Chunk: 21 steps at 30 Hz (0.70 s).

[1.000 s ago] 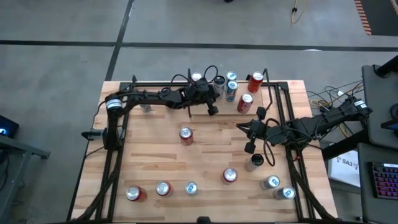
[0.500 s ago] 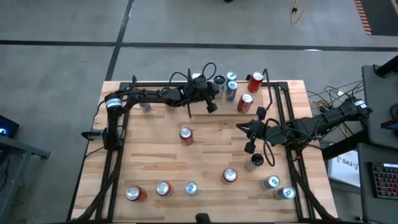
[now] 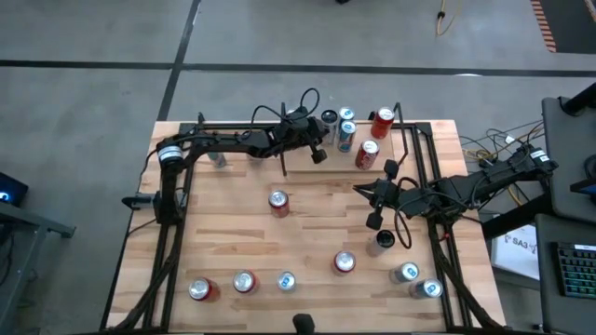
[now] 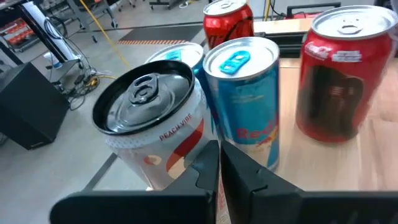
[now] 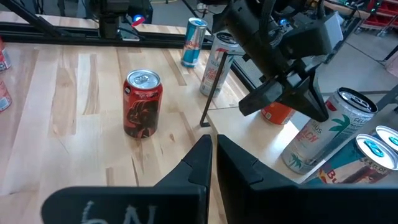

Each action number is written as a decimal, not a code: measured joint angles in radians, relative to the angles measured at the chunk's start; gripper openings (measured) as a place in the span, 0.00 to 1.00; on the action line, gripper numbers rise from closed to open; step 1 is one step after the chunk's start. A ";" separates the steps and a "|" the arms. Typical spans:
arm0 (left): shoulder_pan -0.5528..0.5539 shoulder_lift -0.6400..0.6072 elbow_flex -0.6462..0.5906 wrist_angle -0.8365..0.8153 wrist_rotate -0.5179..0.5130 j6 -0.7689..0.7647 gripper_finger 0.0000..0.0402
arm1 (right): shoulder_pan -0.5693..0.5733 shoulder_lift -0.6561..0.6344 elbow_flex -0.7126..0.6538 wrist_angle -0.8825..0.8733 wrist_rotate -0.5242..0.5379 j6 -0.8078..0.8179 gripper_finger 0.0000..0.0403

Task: Place canned beverage on shelf
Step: Put the white soda can on the shelf

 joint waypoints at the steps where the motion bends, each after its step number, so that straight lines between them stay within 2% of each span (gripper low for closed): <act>1: 0.003 0.000 0.000 0.004 0.000 0.000 0.00 | 0.000 0.000 0.000 0.000 0.000 0.000 0.03; 21: 0.029 -0.003 0.000 -0.008 0.000 0.010 0.00 | 0.000 0.000 0.000 0.001 0.001 0.001 0.03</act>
